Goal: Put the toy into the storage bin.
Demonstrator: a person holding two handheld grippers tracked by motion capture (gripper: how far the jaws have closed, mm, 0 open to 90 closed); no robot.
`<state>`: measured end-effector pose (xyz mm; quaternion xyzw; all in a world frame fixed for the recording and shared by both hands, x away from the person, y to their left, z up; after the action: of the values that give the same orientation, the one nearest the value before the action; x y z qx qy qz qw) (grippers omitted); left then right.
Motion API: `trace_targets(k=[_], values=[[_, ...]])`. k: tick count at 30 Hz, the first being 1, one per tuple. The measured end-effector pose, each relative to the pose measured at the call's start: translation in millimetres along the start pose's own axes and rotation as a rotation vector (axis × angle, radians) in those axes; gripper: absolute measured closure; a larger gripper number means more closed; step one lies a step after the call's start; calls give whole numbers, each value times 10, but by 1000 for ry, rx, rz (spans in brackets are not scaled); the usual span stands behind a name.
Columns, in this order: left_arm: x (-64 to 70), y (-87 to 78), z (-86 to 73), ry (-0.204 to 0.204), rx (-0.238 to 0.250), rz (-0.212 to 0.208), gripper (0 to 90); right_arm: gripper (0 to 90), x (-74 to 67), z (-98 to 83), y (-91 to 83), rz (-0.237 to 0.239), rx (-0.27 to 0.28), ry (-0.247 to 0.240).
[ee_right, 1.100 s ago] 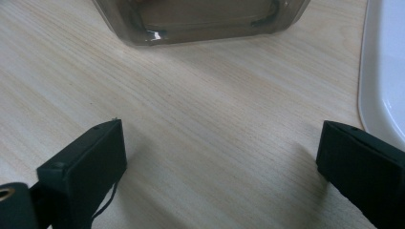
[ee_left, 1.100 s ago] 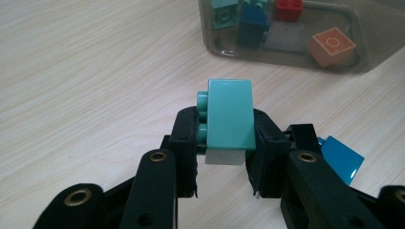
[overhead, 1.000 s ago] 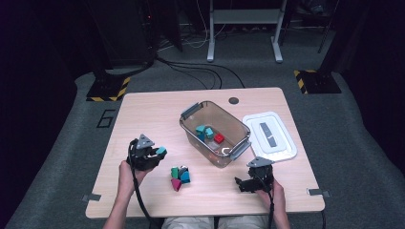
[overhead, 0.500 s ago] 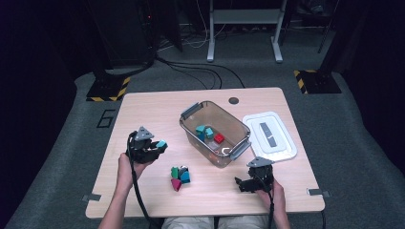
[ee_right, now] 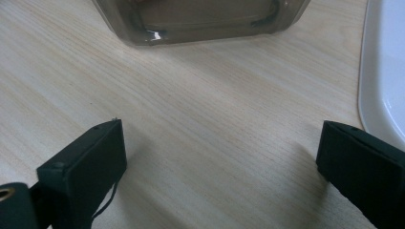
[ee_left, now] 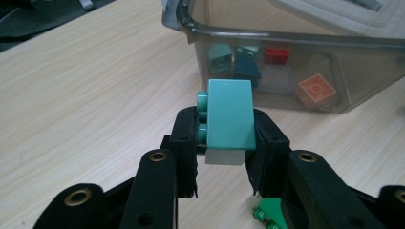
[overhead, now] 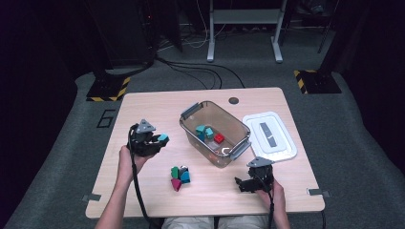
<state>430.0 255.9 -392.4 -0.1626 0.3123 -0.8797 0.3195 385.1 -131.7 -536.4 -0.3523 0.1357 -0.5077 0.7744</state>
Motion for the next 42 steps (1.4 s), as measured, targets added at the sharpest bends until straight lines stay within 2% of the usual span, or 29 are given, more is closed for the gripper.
trace_targets(k=[9,19,42], values=[[20,-22,281,41,-8,5,670,24,1,0,0,0,0,-1],[38,35,480,56,-6,-2,670,24,0,0,0,0,0,0],[121,355,892,90,-19,-24,669,24,0,0,-1,0,0,0]])
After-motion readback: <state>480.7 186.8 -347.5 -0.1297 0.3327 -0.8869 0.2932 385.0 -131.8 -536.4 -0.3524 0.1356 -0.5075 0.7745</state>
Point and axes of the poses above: each handheld gripper's, and its own axes: y roughly forward along the jaws, z roughly out of its top, x roughly to its right, the point moved 1 cm from there along y, roughly forward along the jaws, and after that the axes turned 12 degrees about -z, right-handed, at the moved point
